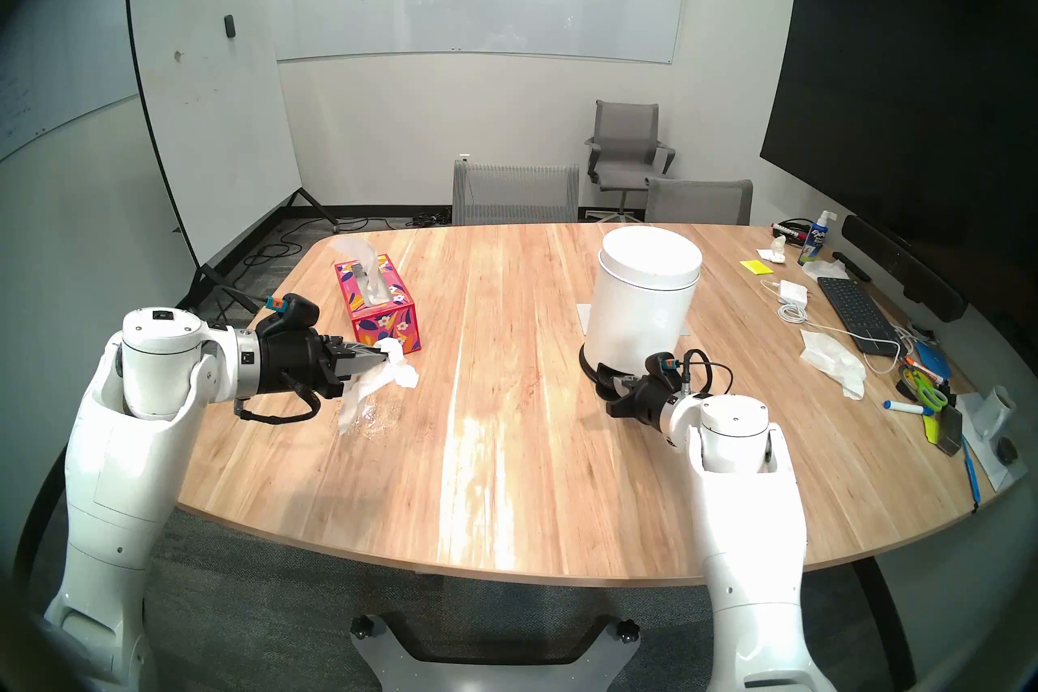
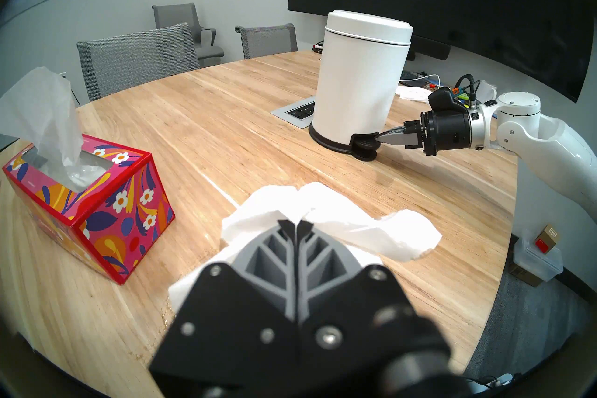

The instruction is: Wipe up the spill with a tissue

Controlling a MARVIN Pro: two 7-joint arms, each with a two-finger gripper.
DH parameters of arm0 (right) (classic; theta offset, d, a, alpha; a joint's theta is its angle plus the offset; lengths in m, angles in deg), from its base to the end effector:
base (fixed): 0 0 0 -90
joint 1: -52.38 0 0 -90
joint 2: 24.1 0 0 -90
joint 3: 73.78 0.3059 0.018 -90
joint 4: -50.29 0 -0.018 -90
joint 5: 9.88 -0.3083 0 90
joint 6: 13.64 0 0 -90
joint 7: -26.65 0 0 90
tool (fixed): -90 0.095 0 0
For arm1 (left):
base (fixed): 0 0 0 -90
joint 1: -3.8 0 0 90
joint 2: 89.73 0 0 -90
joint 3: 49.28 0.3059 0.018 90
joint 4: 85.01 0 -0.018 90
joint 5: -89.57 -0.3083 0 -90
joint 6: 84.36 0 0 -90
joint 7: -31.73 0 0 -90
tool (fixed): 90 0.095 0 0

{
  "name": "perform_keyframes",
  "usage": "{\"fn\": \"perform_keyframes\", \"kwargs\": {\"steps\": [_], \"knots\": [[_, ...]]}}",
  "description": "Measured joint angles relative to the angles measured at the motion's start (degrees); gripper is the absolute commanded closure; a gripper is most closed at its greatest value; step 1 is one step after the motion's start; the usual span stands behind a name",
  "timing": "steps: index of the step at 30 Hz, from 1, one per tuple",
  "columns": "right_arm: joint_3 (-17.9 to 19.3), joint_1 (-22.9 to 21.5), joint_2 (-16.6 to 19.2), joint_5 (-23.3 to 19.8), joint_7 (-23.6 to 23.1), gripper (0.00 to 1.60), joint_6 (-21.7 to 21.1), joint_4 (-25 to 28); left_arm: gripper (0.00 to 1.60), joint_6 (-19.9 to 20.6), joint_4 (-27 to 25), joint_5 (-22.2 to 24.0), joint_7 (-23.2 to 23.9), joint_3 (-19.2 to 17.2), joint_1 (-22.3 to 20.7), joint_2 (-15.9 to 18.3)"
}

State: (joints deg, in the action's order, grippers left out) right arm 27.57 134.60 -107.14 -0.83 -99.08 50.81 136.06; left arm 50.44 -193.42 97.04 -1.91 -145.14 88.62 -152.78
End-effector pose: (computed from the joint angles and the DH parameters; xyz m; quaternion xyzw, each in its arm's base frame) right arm 0.4413 -0.0757 -0.3302 -0.8298 -0.1473 -0.5299 0.0938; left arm 0.3862 0.0672 -0.1998 0.7888 -0.3186 0.4698 0.2358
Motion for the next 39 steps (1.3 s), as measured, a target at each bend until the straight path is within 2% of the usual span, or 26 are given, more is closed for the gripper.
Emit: {"fn": "perform_keyframes", "kwargs": {"steps": [39], "knots": [[-1.24,-4.33,0.25,0.83,1.82,1.6,1.78,-7.69,1.6,0.0,0.0,-0.01,0.0,0.0,0.0,-0.01]]}}
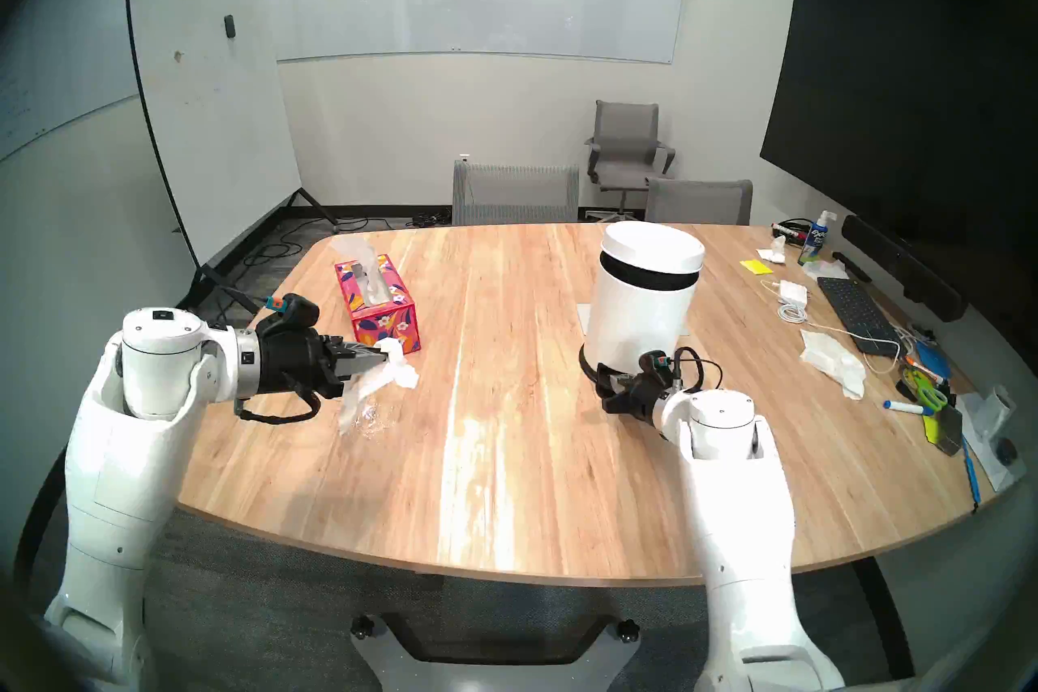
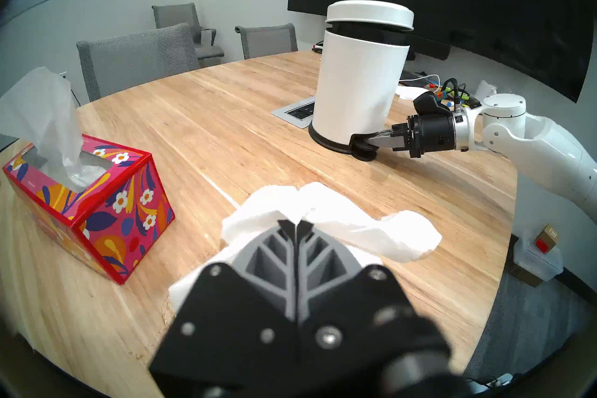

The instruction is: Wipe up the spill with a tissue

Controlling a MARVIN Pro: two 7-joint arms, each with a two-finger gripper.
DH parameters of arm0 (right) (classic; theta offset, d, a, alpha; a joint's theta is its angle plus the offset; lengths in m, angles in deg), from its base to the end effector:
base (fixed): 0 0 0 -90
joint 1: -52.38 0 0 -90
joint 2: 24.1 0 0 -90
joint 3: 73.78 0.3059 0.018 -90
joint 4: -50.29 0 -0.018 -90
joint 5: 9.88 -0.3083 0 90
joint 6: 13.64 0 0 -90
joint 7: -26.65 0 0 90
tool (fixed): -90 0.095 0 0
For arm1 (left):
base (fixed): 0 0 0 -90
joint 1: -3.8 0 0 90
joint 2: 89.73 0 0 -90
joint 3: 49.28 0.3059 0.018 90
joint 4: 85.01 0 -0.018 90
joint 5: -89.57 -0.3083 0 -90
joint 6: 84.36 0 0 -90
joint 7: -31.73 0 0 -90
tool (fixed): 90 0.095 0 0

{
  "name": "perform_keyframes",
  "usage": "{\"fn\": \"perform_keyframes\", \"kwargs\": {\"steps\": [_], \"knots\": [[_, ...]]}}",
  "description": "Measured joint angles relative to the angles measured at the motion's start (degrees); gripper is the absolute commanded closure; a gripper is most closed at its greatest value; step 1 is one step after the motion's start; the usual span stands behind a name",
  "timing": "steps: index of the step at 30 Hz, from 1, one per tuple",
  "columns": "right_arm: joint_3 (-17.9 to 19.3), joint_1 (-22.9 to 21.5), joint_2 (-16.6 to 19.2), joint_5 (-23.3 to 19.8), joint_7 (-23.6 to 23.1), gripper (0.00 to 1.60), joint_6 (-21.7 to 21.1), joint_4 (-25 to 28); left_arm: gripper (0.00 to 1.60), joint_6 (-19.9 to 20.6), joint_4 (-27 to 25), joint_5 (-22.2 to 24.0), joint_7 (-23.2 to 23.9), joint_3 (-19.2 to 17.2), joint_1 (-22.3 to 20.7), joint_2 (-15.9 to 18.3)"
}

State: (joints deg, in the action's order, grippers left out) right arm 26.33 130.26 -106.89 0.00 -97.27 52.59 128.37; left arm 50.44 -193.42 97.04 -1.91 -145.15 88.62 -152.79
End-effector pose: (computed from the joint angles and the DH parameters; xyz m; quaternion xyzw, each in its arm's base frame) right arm 0.4635 -0.0756 -0.3460 -0.8384 -0.1445 -0.5184 0.0865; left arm 0.3862 0.0673 -0.1998 0.7888 -0.3185 0.4699 0.2359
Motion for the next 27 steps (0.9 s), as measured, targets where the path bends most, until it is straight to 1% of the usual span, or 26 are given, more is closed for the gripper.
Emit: {"fn": "perform_keyframes", "kwargs": {"steps": [11,27], "knots": [[-0.15,-1.34,-0.32,0.41,0.56,1.6,-0.35,-2.43,1.6,0.0,0.0,0.0,0.0,0.0,0.0,0.0],[-0.06,-1.91,-0.37,0.34,0.57,1.6,0.76,-3.68,1.6,0.0,0.0,0.0,0.0,0.0,0.0,0.0]]}}
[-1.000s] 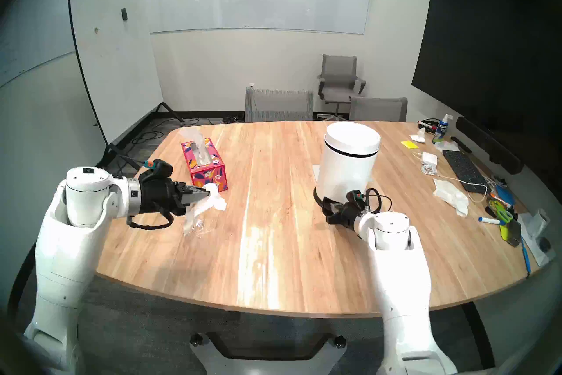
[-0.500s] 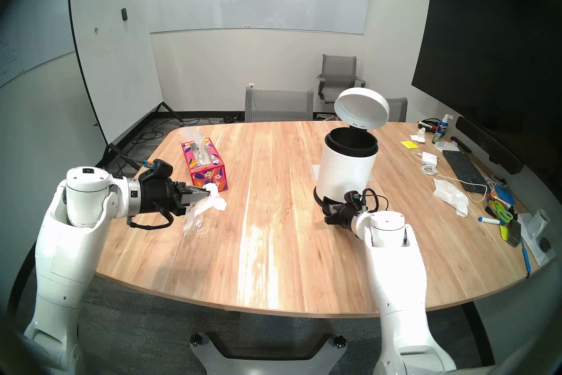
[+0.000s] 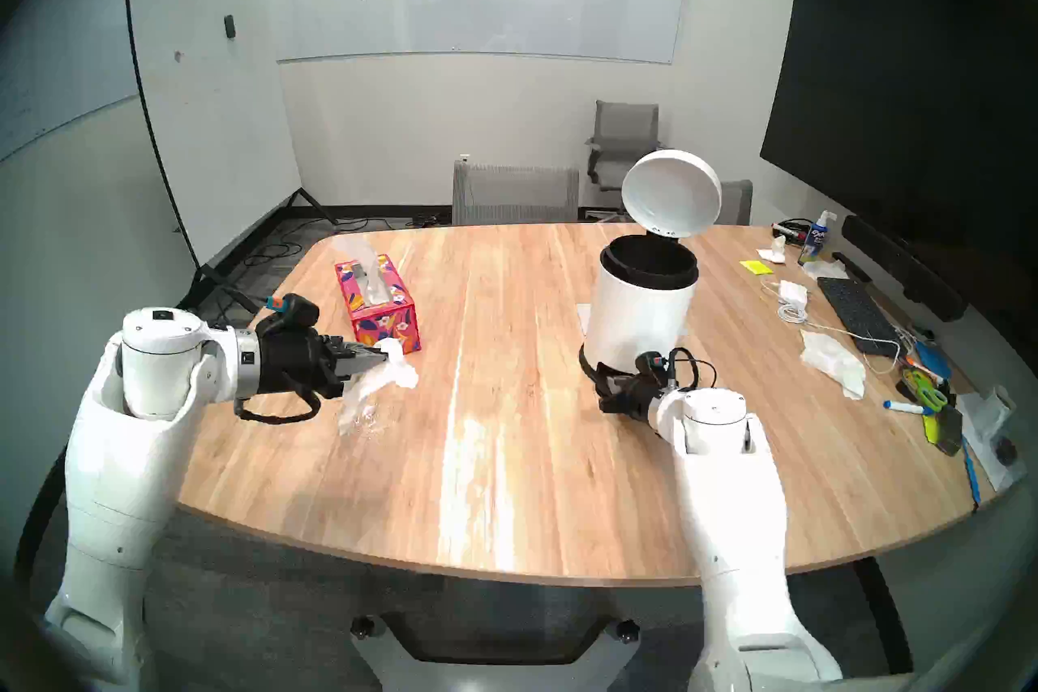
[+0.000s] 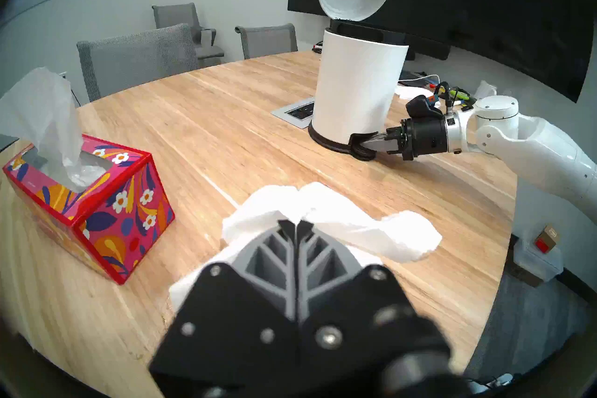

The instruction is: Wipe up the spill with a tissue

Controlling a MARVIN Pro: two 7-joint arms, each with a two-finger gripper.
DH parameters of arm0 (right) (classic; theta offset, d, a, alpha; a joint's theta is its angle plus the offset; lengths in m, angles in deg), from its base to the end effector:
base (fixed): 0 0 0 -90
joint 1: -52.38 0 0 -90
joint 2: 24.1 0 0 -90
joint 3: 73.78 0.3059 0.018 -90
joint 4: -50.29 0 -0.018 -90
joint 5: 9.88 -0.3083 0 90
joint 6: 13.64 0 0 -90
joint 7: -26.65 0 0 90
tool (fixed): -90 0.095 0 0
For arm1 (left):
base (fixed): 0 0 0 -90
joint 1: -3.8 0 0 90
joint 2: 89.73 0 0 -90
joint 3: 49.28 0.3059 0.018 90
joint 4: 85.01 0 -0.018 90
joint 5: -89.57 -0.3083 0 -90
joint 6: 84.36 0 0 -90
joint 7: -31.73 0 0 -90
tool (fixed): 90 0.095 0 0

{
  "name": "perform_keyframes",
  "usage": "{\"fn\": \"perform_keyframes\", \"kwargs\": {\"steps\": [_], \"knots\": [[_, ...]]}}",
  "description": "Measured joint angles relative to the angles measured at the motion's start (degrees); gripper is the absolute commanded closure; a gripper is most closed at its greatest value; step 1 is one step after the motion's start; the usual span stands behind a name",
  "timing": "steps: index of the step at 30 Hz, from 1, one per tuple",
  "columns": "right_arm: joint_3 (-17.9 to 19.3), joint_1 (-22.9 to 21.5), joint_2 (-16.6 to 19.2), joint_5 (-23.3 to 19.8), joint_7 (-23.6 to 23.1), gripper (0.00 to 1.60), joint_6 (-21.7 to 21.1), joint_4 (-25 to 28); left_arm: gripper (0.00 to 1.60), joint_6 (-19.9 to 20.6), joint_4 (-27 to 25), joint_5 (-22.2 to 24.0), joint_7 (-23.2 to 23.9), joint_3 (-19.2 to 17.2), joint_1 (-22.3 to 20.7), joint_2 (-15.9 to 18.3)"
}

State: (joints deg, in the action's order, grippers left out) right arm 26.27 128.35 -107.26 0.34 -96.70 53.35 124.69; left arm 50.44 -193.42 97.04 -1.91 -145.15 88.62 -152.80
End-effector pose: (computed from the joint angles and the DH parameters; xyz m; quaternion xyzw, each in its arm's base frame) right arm 0.4721 -0.0745 -0.3546 -0.8430 -0.1388 -0.5122 0.0882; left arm 0.3862 0.0672 -0.1998 0.7887 -0.3184 0.4699 0.2359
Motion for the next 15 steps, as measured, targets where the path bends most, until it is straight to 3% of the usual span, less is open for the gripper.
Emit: {"fn": "perform_keyframes", "kwargs": {"steps": [15], "knots": [[-0.08,-0.02,-0.08,0.21,0.23,1.6,0.19,-0.03,1.6,0.0,0.0,0.0,0.0,0.0,0.0,0.0]]}}
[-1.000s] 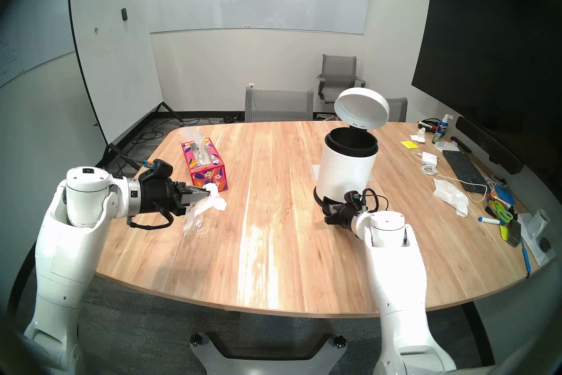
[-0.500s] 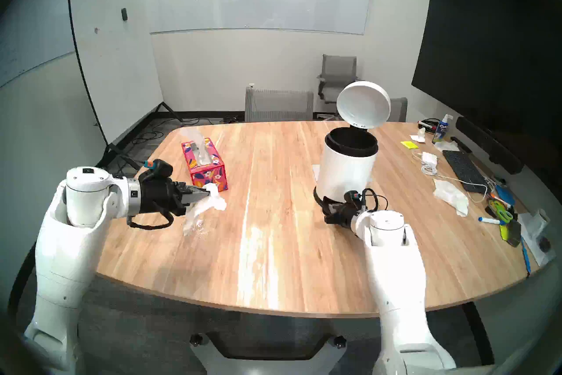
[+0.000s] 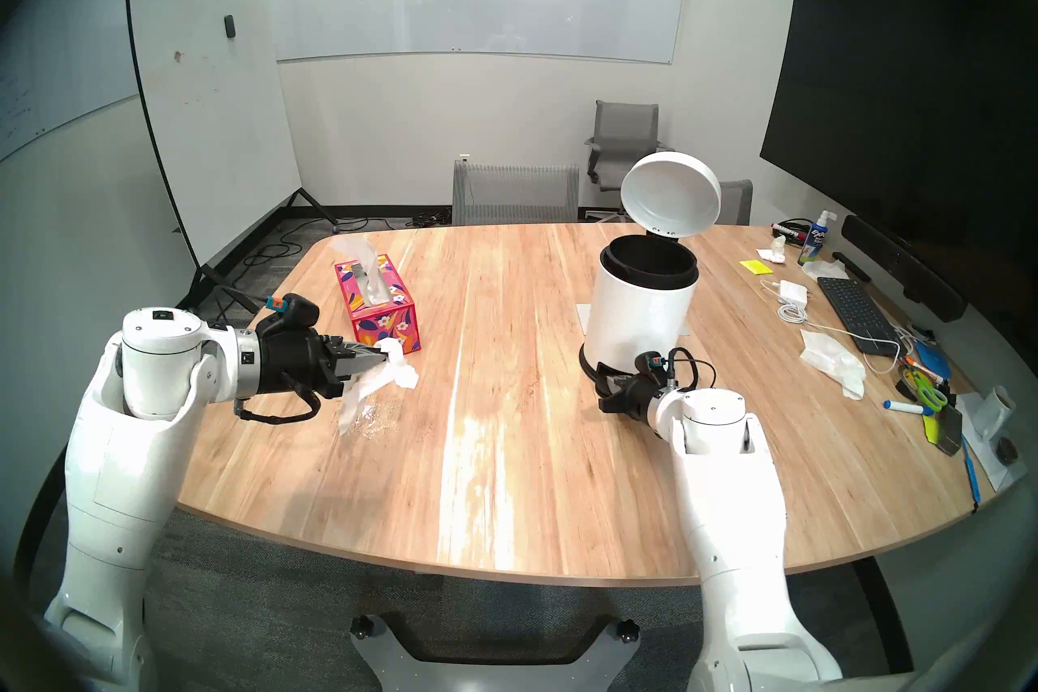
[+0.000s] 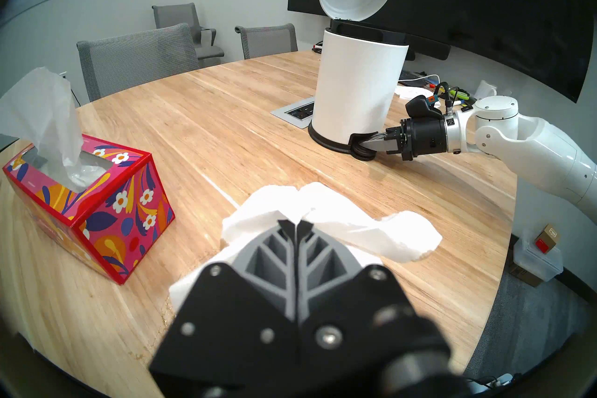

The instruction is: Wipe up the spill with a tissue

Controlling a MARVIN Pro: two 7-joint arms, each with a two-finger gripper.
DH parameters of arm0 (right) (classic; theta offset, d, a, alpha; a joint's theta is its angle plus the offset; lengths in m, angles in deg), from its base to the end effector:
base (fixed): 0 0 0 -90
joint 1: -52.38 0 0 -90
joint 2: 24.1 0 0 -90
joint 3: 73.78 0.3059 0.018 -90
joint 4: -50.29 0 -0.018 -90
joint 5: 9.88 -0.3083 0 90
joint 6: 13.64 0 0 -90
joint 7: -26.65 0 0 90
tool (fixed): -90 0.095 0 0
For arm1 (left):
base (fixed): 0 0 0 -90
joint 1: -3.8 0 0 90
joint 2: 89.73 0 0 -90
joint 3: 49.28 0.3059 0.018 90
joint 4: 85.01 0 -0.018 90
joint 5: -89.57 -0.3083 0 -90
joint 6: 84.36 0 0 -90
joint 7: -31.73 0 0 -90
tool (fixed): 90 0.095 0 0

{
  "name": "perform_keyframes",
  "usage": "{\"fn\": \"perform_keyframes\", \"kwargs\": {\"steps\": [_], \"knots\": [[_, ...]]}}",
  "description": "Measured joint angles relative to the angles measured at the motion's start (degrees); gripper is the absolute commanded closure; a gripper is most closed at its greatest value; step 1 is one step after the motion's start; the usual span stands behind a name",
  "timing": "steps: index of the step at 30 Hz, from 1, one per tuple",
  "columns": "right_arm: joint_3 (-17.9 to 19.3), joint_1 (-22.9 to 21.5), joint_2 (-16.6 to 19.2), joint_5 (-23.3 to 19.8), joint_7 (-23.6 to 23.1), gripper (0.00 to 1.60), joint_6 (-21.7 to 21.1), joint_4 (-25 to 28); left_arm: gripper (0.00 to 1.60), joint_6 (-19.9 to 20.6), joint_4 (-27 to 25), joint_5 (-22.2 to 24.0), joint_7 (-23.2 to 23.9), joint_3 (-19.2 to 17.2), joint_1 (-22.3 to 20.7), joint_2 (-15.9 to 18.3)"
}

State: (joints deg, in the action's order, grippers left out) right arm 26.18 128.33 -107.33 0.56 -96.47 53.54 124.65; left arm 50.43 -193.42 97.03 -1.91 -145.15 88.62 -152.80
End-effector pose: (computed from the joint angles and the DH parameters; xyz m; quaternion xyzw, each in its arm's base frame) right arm 0.4725 -0.0738 -0.3548 -0.8427 -0.1398 -0.5129 0.0856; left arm 0.3863 0.0672 -0.1998 0.7887 -0.3185 0.4699 0.2359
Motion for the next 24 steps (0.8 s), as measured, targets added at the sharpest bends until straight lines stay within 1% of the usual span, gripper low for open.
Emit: {"fn": "perform_keyframes", "kwargs": {"steps": [18,24], "knots": [[-0.01,-0.01,-0.08,0.11,0.13,1.6,0.0,0.0,1.6,-0.01,-0.12,-0.06,0.0,0.05,0.0,0.0],[-0.01,-0.02,-0.1,0.13,0.15,1.6,0.0,0.0,1.6,0.21,-0.4,-0.38,-0.52,1.28,-0.41,-0.14]]}}
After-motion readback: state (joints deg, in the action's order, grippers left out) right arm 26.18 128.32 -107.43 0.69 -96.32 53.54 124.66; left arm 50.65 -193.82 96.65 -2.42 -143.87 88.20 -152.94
